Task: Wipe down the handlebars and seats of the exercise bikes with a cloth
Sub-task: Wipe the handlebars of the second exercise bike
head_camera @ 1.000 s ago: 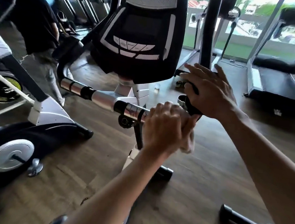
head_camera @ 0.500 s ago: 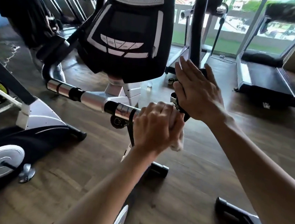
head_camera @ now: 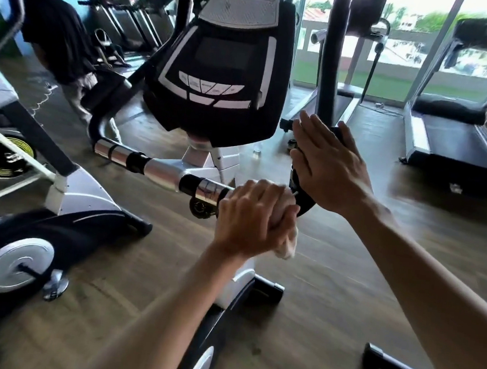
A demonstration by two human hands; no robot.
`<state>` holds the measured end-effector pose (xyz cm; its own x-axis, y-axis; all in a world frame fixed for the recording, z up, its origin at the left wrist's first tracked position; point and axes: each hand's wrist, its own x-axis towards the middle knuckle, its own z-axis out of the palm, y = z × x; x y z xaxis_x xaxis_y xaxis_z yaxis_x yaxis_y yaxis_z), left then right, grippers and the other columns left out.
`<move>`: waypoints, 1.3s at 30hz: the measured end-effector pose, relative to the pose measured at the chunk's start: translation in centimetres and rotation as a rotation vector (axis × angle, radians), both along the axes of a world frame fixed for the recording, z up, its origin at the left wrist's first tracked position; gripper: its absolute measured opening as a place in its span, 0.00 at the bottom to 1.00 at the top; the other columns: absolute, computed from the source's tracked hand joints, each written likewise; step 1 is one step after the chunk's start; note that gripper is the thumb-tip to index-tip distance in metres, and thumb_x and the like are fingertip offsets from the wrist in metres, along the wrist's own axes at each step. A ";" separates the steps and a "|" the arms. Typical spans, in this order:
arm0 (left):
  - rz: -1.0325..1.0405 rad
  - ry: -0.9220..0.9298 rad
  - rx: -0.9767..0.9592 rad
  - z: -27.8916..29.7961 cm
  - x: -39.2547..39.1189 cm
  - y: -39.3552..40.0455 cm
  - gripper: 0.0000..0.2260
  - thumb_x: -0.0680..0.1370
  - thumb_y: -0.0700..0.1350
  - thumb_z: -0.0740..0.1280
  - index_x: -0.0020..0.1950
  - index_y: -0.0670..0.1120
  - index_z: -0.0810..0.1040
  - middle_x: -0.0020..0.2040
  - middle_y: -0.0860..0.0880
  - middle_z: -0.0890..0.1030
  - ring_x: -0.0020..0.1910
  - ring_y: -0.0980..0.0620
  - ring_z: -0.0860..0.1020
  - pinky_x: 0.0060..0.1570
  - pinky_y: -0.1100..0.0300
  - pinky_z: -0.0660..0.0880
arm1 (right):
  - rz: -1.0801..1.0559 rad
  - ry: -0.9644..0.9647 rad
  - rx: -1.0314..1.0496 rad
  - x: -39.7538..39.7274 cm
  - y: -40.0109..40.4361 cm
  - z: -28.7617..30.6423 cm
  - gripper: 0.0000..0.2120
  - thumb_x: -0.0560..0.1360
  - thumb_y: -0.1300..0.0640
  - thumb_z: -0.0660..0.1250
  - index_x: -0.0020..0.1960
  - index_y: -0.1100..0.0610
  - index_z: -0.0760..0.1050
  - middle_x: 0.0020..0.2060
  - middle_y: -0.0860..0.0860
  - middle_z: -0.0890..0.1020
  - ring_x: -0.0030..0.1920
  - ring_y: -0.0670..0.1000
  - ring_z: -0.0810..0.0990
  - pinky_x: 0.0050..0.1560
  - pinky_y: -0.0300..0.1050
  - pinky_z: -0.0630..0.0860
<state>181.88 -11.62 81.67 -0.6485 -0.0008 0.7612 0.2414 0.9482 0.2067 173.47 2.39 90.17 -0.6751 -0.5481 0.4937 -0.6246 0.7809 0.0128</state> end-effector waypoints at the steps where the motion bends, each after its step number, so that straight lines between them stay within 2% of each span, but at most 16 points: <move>1: -0.065 0.017 -0.032 -0.1 -0.1 -1.2 0.16 0.79 0.57 0.64 0.54 0.47 0.82 0.49 0.50 0.84 0.47 0.47 0.82 0.45 0.50 0.80 | 0.008 -0.005 -0.001 -0.1 0.1 0.0 0.30 0.82 0.46 0.45 0.82 0.54 0.59 0.82 0.48 0.57 0.82 0.47 0.54 0.81 0.52 0.43; 4: -0.075 0.090 0.043 -0.5 -0.4 -3.0 0.13 0.77 0.54 0.66 0.51 0.47 0.84 0.48 0.51 0.84 0.46 0.48 0.82 0.43 0.50 0.80 | 0.018 -0.014 -0.015 -0.2 0.0 0.0 0.30 0.82 0.46 0.45 0.82 0.54 0.59 0.82 0.48 0.57 0.82 0.47 0.54 0.81 0.52 0.43; 7: 0.137 0.082 0.209 -0.4 -0.2 0.1 0.12 0.74 0.54 0.67 0.48 0.47 0.83 0.45 0.50 0.83 0.46 0.46 0.80 0.50 0.51 0.76 | 0.015 0.000 -0.035 -0.1 -0.1 -0.2 0.30 0.81 0.47 0.47 0.81 0.54 0.61 0.81 0.48 0.59 0.81 0.48 0.56 0.81 0.53 0.43; 9: 0.226 0.006 0.208 0.0 -0.2 2.7 0.14 0.74 0.57 0.66 0.49 0.48 0.82 0.45 0.49 0.83 0.47 0.45 0.80 0.52 0.52 0.73 | 0.020 0.000 -0.041 -0.2 -0.1 -0.2 0.30 0.81 0.47 0.47 0.81 0.54 0.62 0.81 0.49 0.60 0.81 0.48 0.56 0.80 0.53 0.42; 11: 0.175 -0.036 0.113 0.4 0.1 2.8 0.16 0.75 0.59 0.64 0.50 0.48 0.81 0.46 0.49 0.83 0.46 0.45 0.80 0.49 0.51 0.74 | 0.032 -0.009 -0.032 -0.2 0.1 0.0 0.30 0.81 0.46 0.47 0.81 0.54 0.61 0.82 0.49 0.59 0.81 0.48 0.55 0.80 0.52 0.41; 14: -0.014 -0.054 -0.055 0.7 0.2 -0.9 0.16 0.76 0.58 0.64 0.53 0.48 0.82 0.47 0.49 0.83 0.45 0.44 0.82 0.43 0.50 0.79 | 0.056 -0.014 -0.033 -0.1 0.3 0.0 0.30 0.82 0.46 0.46 0.81 0.54 0.61 0.82 0.49 0.58 0.82 0.48 0.55 0.81 0.51 0.41; 16: -0.026 -0.027 -0.049 0.6 0.2 -2.3 0.14 0.76 0.56 0.66 0.51 0.48 0.82 0.46 0.50 0.83 0.45 0.45 0.82 0.41 0.50 0.79 | 0.056 -0.013 -0.042 -0.1 0.2 0.0 0.30 0.82 0.46 0.46 0.81 0.54 0.61 0.81 0.49 0.59 0.82 0.48 0.55 0.81 0.51 0.41; 19: 0.113 -0.031 0.101 0.4 0.3 -0.4 0.12 0.75 0.55 0.65 0.48 0.48 0.82 0.45 0.49 0.83 0.45 0.45 0.80 0.46 0.50 0.77 | 0.033 0.007 -0.050 -0.2 0.0 -0.2 0.29 0.81 0.47 0.47 0.80 0.54 0.63 0.81 0.48 0.60 0.81 0.48 0.56 0.80 0.51 0.41; 21: 0.184 -0.113 0.113 0.6 0.4 1.6 0.16 0.77 0.57 0.62 0.48 0.47 0.81 0.45 0.47 0.83 0.46 0.44 0.81 0.49 0.51 0.77 | 0.025 0.012 -0.053 -0.2 0.0 -0.4 0.29 0.81 0.47 0.47 0.80 0.53 0.64 0.81 0.48 0.61 0.81 0.48 0.57 0.80 0.52 0.41; 25: 0.089 -0.109 -0.002 2.0 0.9 0.2 0.19 0.80 0.58 0.60 0.51 0.46 0.83 0.47 0.46 0.85 0.46 0.44 0.82 0.50 0.52 0.77 | 0.050 0.007 -0.114 0.0 0.2 -0.3 0.27 0.82 0.48 0.50 0.78 0.54 0.67 0.79 0.50 0.65 0.80 0.50 0.60 0.81 0.54 0.41; 29: -0.006 -0.066 0.053 1.4 0.7 -5.8 0.17 0.84 0.54 0.60 0.62 0.45 0.81 0.57 0.46 0.83 0.54 0.43 0.81 0.57 0.47 0.77 | 0.155 0.059 -0.295 3.4 -0.6 -1.7 0.21 0.81 0.57 0.57 0.72 0.58 0.74 0.70 0.53 0.77 0.76 0.51 0.70 0.82 0.57 0.45; 32: -0.192 0.030 -0.006 0.7 -0.5 -9.7 0.11 0.82 0.45 0.63 0.56 0.43 0.84 0.52 0.47 0.84 0.49 0.44 0.81 0.51 0.48 0.78 | 0.175 0.112 -0.245 4.9 -1.9 -3.5 0.19 0.80 0.58 0.57 0.68 0.60 0.77 0.66 0.54 0.81 0.74 0.54 0.73 0.82 0.57 0.45; 34: -0.225 0.084 0.018 0.8 -1.2 -11.4 0.09 0.78 0.41 0.65 0.51 0.42 0.85 0.48 0.48 0.85 0.46 0.46 0.81 0.48 0.51 0.78 | 0.192 0.127 -0.182 5.2 -2.6 -4.8 0.19 0.79 0.58 0.57 0.65 0.61 0.79 0.65 0.55 0.81 0.73 0.55 0.73 0.81 0.59 0.47; 37: -0.054 0.079 0.115 0.4 -0.9 -10.7 0.09 0.76 0.43 0.65 0.47 0.45 0.86 0.46 0.50 0.86 0.46 0.47 0.81 0.48 0.52 0.78 | 0.150 0.164 -0.067 5.5 -3.4 -6.5 0.19 0.80 0.56 0.57 0.65 0.60 0.80 0.64 0.54 0.82 0.73 0.54 0.74 0.81 0.59 0.44; 39: 0.026 0.017 0.104 0.3 -0.7 -8.2 0.11 0.75 0.47 0.64 0.47 0.47 0.86 0.47 0.50 0.86 0.47 0.46 0.82 0.51 0.52 0.77 | 0.101 0.171 -0.069 5.4 -3.7 -6.9 0.20 0.81 0.54 0.55 0.64 0.60 0.81 0.63 0.53 0.83 0.72 0.53 0.75 0.81 0.57 0.40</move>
